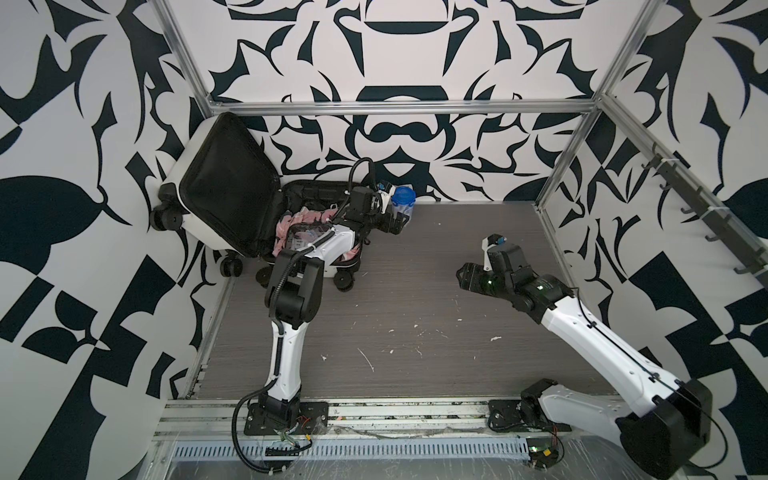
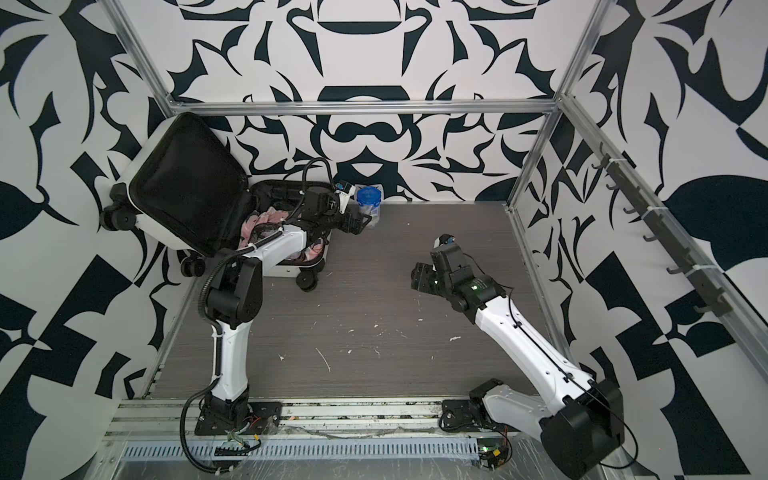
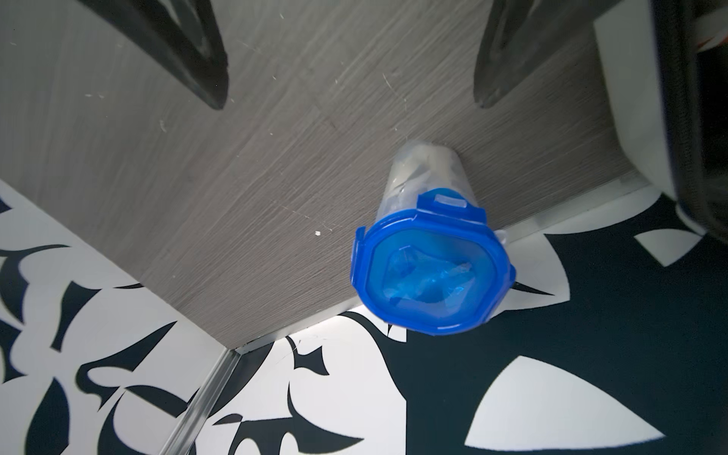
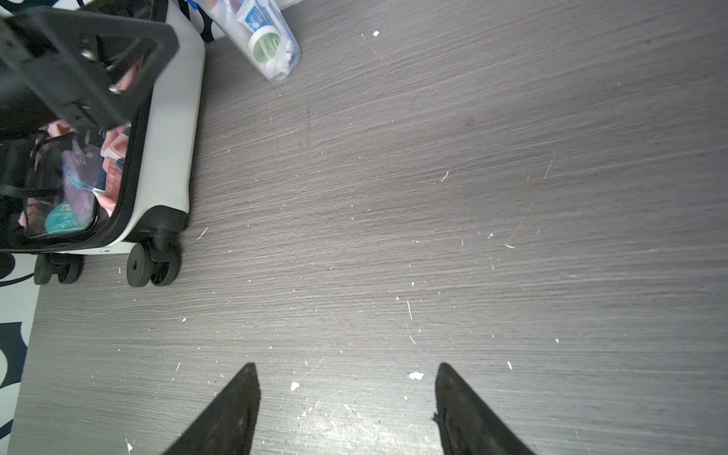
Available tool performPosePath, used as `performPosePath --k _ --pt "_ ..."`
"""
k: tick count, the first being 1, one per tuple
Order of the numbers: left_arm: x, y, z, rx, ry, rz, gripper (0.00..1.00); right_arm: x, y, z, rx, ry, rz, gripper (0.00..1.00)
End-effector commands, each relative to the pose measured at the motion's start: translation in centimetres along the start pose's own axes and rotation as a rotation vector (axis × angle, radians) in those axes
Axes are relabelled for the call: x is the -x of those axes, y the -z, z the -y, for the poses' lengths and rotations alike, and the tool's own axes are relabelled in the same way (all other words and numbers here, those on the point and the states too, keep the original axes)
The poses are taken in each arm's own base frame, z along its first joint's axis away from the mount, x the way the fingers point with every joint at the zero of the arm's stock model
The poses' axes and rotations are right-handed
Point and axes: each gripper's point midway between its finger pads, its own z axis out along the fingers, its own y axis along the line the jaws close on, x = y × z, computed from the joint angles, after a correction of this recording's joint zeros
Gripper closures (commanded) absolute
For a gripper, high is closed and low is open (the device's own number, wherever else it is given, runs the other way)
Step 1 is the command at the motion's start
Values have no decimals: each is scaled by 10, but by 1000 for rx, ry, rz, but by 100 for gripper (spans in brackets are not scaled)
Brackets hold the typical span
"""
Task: Pack the luggage
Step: 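Close the left gripper on the blue-capped container and lift it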
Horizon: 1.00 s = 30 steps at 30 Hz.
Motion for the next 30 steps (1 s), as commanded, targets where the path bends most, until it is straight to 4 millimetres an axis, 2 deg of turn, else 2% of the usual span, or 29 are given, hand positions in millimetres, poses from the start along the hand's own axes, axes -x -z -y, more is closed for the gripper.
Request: performPosePath --k 1,11,20,30 --pt "-1 -16 -6 8 -48 49 1 5 12 0 12 -34 38 28" --pt "-5 -43 -17 0 -50 129 1 1 4 0 14 -50 19 28" --pt "3 -58 -30 39 -55 216 1 -1 3 0 15 -63 20 28" --pt "13 -73 -34 30 -91 268 1 0 0 -1 9 -53 11 28"
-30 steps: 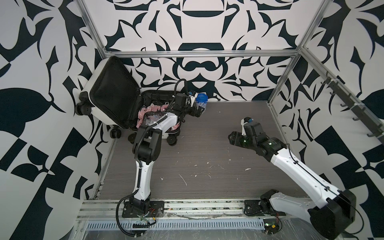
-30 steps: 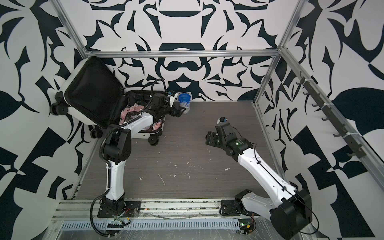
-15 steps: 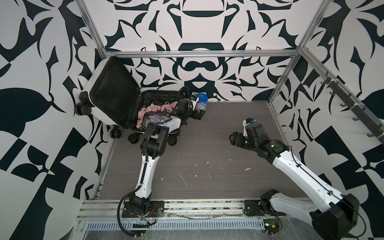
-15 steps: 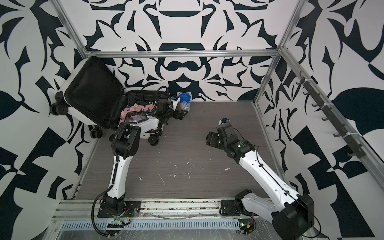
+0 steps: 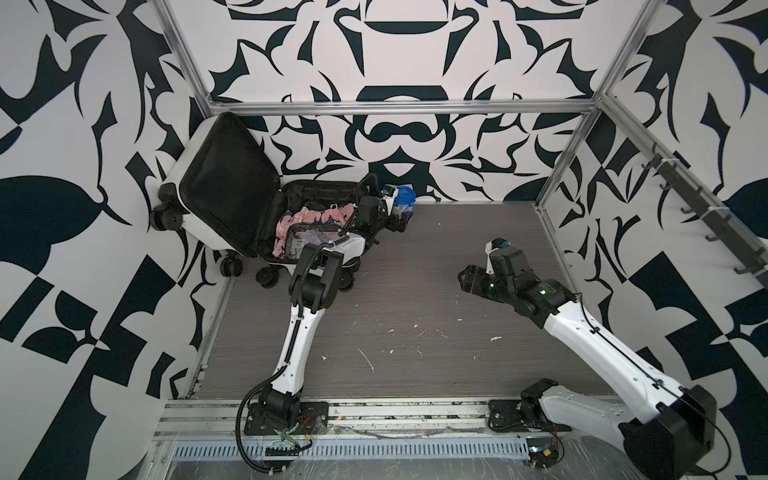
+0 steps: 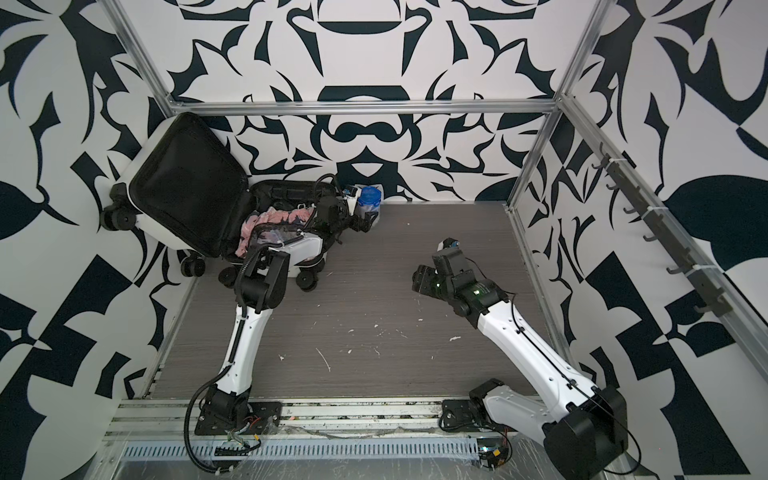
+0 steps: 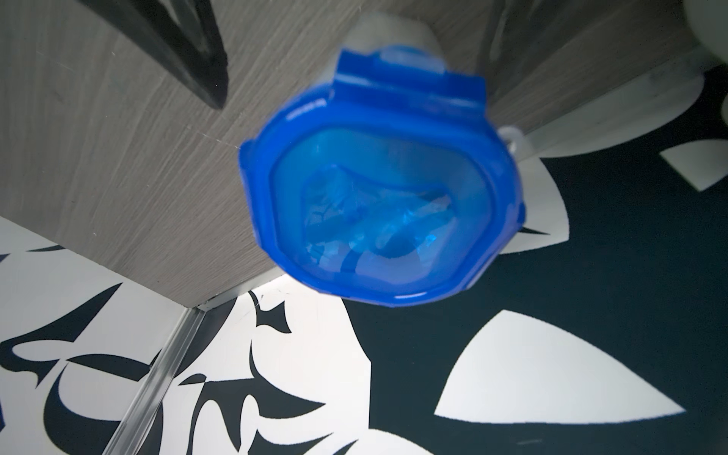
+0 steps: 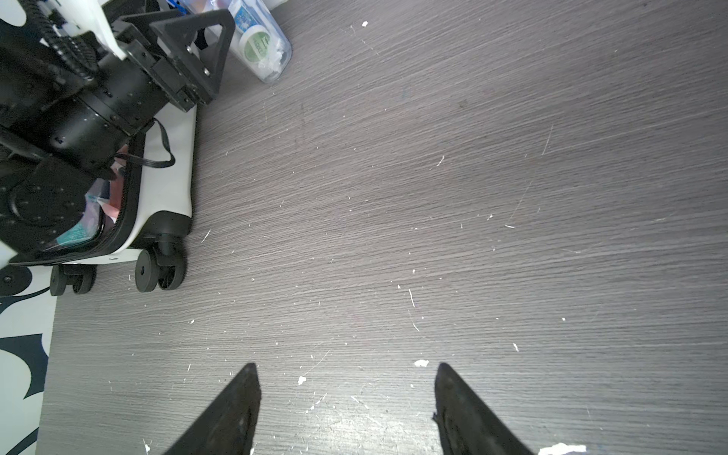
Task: Pack the luggage
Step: 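Close the left gripper on the blue-capped container and lift it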
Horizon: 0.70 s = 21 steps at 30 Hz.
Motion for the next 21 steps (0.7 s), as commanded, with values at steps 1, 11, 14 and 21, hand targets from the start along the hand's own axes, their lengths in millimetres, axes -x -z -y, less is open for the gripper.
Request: performPosePath --k 1,11,14,21 --pt "12 -9 2 -20 -23 54 1 8 0 -6 14 1 18 28" --pt "13 -21 1 -35 -84 98 1 2 -15 -8 19 -7 -18 28" --pt "17 -23 -1 -31 -96 112 1 1 -16 -7 16 -7 -22 28" --pt "22 -31 0 -39 -99 132 1 -1 -17 -4 5 -6 -27 28"
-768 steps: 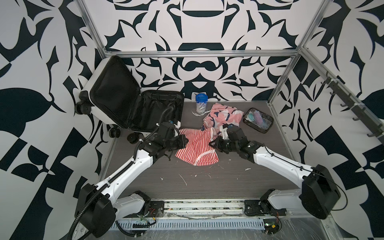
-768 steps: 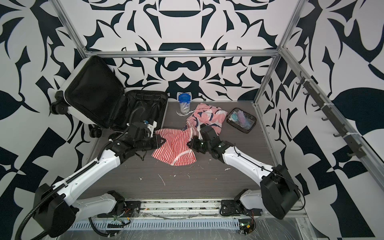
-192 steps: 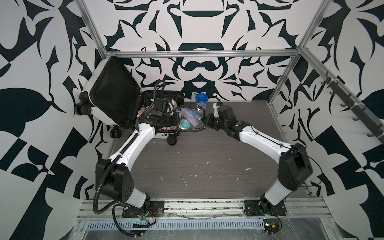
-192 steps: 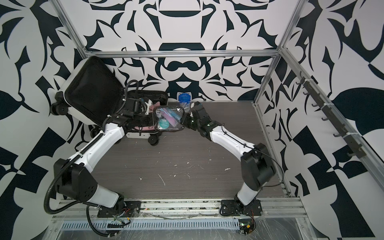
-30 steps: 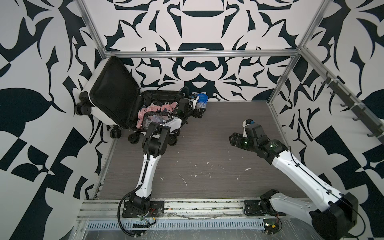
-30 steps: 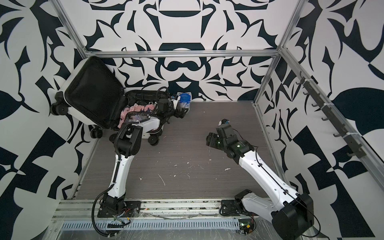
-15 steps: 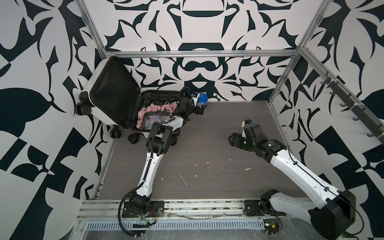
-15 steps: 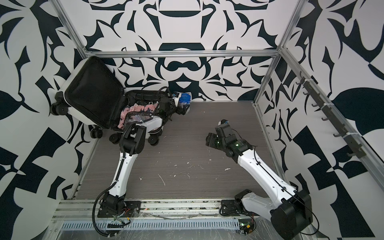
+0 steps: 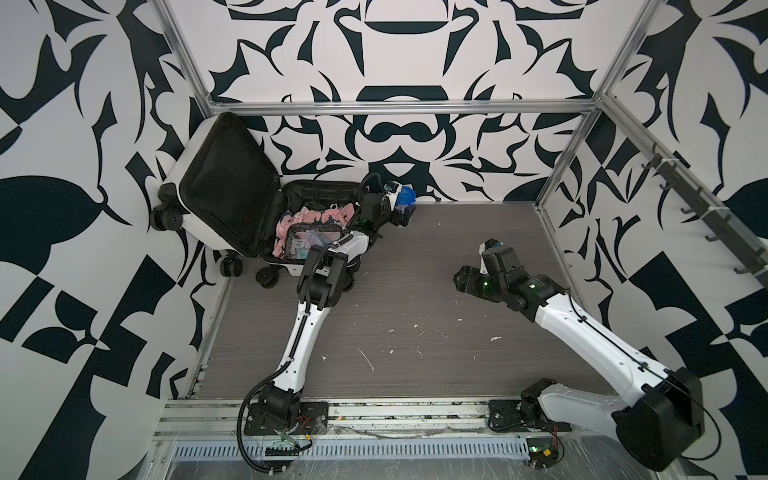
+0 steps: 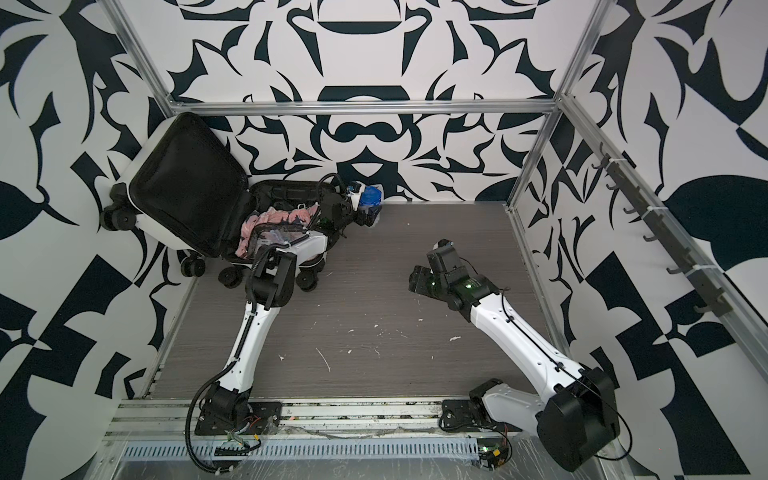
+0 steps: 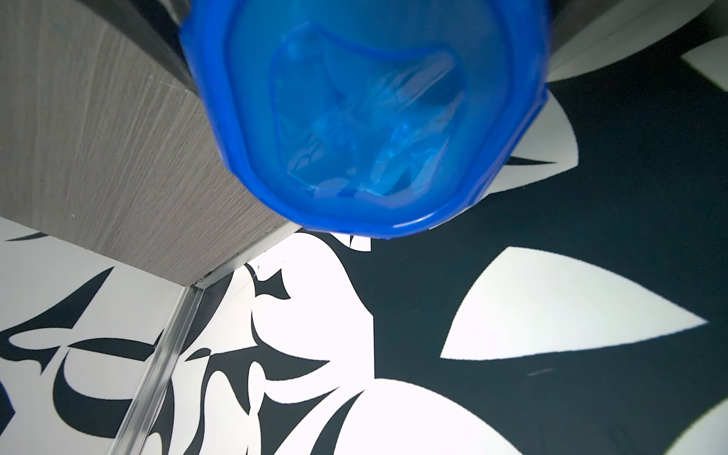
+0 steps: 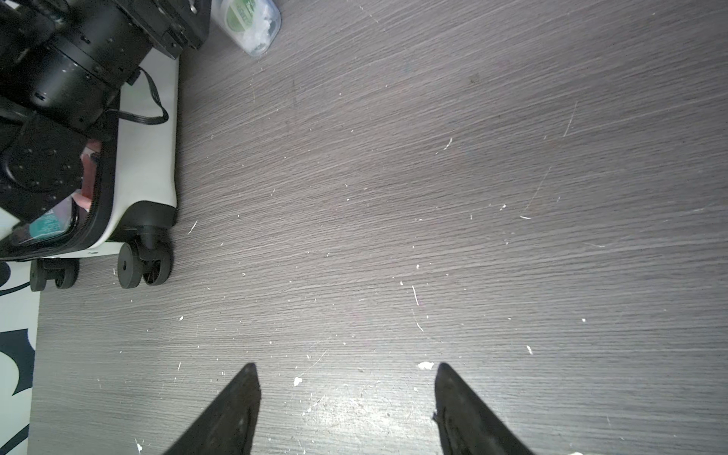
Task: Pack the luggage
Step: 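Close the left gripper on the blue-capped container and lift it, then carry the blue-capped container with the left gripper over the suitcase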
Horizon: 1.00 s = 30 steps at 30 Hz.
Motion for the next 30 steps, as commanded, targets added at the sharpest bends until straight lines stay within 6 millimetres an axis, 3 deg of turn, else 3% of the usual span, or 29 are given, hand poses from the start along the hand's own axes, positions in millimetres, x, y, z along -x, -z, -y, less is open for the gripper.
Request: performPosePath --k 1,6,18,30 --pt "5 -6 3 -15 -27 35 1 6 3 -4 17 -3 27 28" --pt "6 -10 5 -21 -32 34 3 4 3 -2 12 -8 24 28" --pt "7 -8 11 -47 -45 27 19 3 0 -1 10 -15 18 28" --pt "61 22 25 -65 -22 128 25 2 3 -2 22 -22 26 28"
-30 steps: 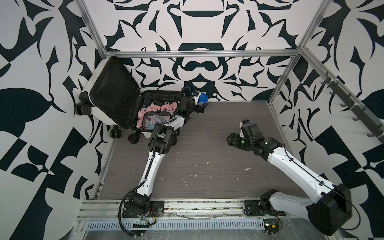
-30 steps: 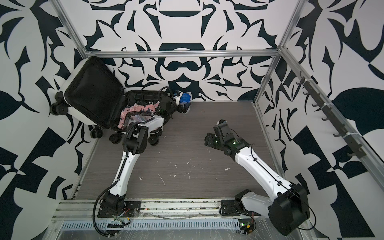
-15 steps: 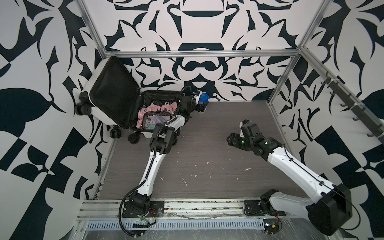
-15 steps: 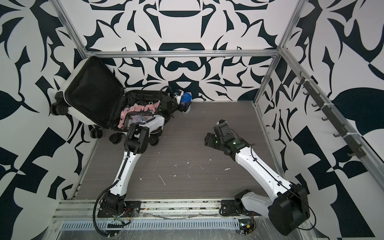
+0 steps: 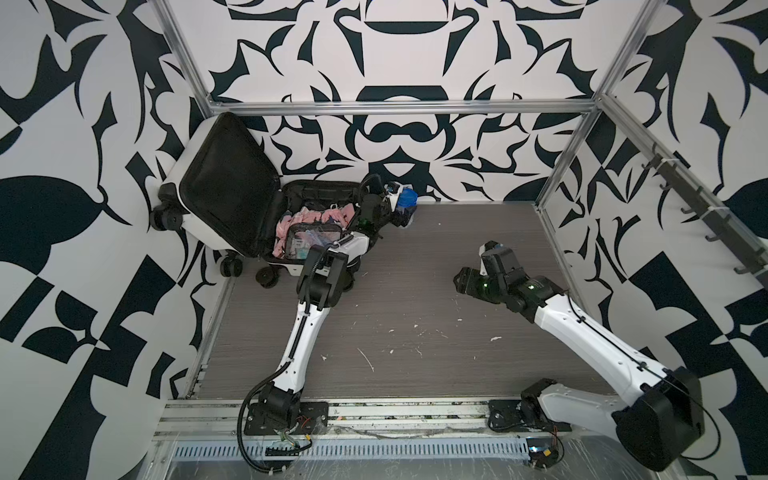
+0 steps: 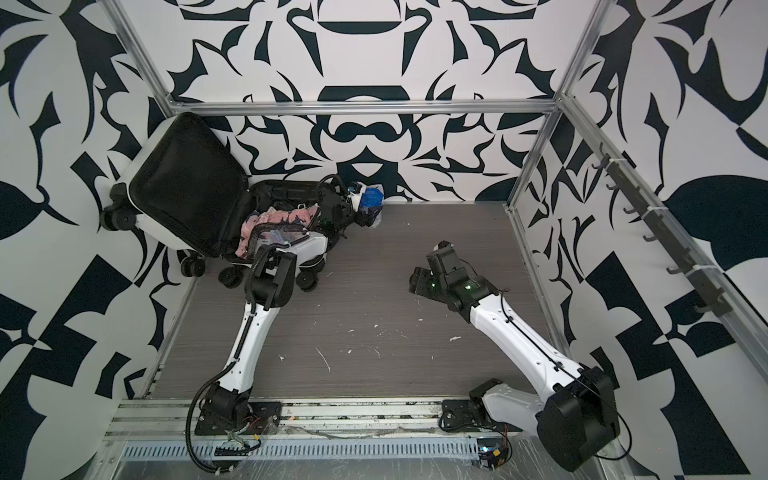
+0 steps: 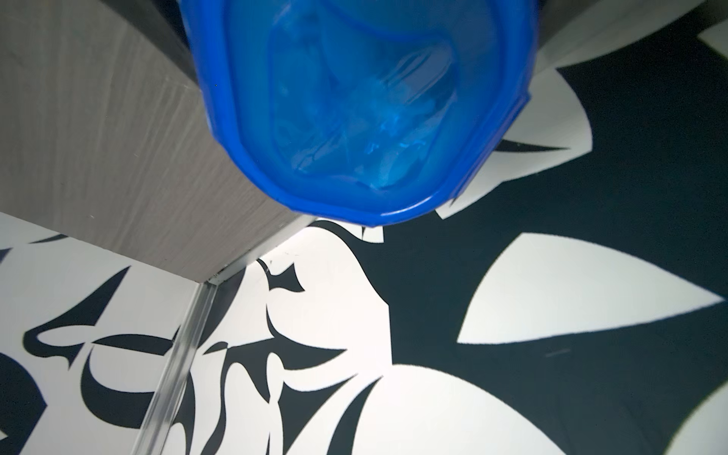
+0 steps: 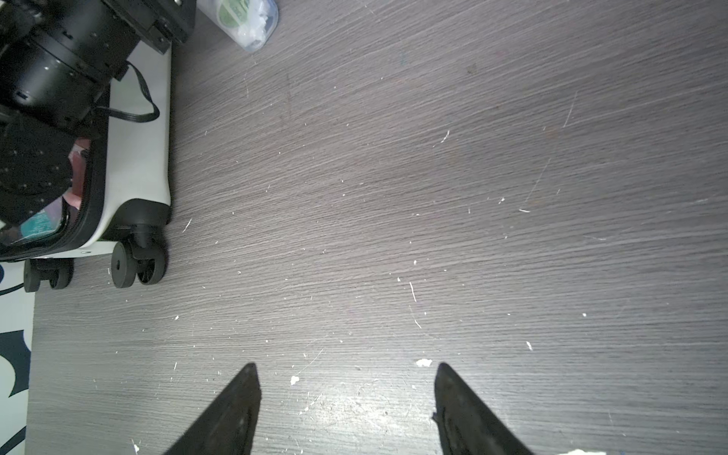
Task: Pack the luggage
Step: 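Carry the blue-capped container with the left gripper over the suitcase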
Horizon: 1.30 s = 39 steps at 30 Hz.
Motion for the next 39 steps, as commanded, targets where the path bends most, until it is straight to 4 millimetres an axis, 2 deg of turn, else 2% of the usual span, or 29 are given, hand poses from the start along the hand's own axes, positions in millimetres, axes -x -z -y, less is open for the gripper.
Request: performPosePath --k 1,9,13,16,19,22,27,31,36,39 --pt "65 17 14 -30 -19 126 25 7 7 -5 31 -12 37 28" --pt "119 55 21 11 -60 203 31 7 15 -6 43 -13 49 28" --pt "152 82 17 62 -131 230 32 11 17 -17 94 -13 59 29" --pt "169 101 5 124 -168 223 35 18 13 -39 175 -15 58 29" --pt "184 120 -11 209 -223 200 35 23 8 -73 254 16 62 29" --pt "190 134 -28 312 -315 142 34 18 0 -113 294 90 43 29" --pt "184 155 -62 472 -452 43 32 -3 -18 -165 358 159 -18 31" --pt "159 167 -103 577 -490 -65 32 -18 -29 -185 391 174 -57 31" --pt "126 173 -138 643 -567 -179 30 -26 -32 -187 398 168 -71 31" --pt "110 182 -166 694 -553 -224 30 -29 -33 -183 390 164 -76 31"
